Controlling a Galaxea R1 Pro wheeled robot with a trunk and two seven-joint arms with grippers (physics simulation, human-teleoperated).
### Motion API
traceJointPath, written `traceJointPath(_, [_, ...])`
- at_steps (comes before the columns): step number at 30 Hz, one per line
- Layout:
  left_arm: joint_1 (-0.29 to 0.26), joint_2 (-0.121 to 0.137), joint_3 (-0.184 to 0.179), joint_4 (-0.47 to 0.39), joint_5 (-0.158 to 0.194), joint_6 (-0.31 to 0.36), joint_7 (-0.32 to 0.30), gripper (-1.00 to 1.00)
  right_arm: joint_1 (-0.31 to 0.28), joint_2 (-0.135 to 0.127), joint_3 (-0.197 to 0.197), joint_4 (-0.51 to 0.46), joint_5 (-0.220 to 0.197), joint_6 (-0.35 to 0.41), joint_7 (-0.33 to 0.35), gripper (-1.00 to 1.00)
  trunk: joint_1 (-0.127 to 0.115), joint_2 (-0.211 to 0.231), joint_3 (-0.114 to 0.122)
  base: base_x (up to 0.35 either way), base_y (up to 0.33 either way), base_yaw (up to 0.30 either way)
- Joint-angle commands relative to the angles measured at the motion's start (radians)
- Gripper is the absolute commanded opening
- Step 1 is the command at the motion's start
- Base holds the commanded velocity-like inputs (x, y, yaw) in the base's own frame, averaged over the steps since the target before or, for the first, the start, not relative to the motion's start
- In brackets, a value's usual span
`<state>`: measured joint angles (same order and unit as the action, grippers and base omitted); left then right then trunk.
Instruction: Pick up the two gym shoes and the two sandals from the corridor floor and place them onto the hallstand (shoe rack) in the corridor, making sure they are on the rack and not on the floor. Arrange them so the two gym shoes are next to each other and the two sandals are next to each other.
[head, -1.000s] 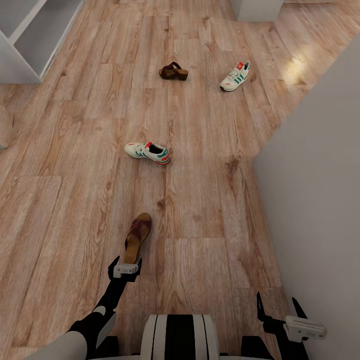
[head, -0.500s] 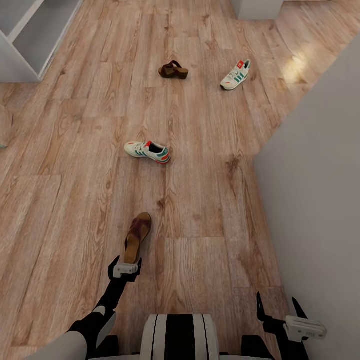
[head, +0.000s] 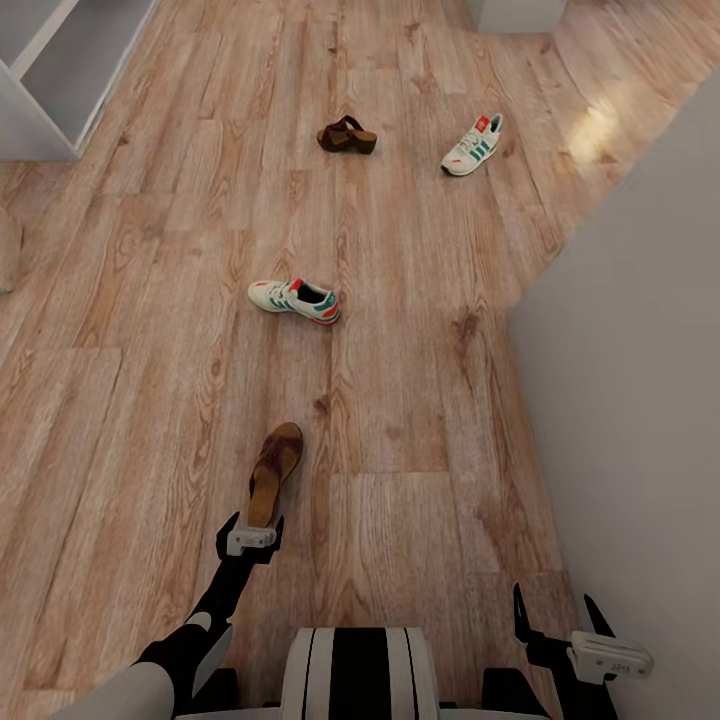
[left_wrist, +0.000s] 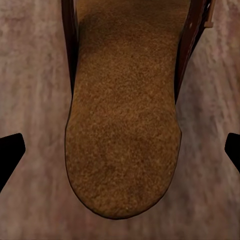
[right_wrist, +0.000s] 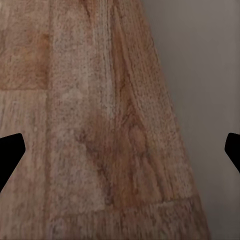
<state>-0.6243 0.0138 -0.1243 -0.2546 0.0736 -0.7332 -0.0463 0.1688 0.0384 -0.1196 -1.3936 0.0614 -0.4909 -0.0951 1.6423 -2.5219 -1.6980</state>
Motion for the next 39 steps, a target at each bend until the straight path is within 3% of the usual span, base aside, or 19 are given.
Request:
traceJointPath(1, [0.0,0.0,0.0,0.0,0.0,0.0,0.0,1.0,0.0,0.0,0.0,0.0,0.0,0.0,0.0,1.0,0.0,0.0,0.0,0.0,0.0,0.0])
traceJointPath(27, [0.0,0.001,0.0,0.0,0.0,0.0,0.0,1.0,0.0,0.0,-0.001,0.008,0.0,0.0,-0.001,1.0,0.0,0.0,-0.001,0.0,0.0,0.0])
traceJointPath(28, [0.0,0.001,0.0,0.0,0.0,0.0,0.0,-1.0,0.0,0.0,-0.001,0.009,0.0,0.0,-0.001,1.0,0.0,0.0,-0.001,0.0,0.0,0.0])
traceJointPath(39, [0.0,0.007,0.001,0.0,0.0,0.001,0.0,-1.0,0.0,0.001,-0.002,0.012,0.0,0.0,-0.001,1.0,0.0,0.0,-0.001,0.0,0.0,0.0])
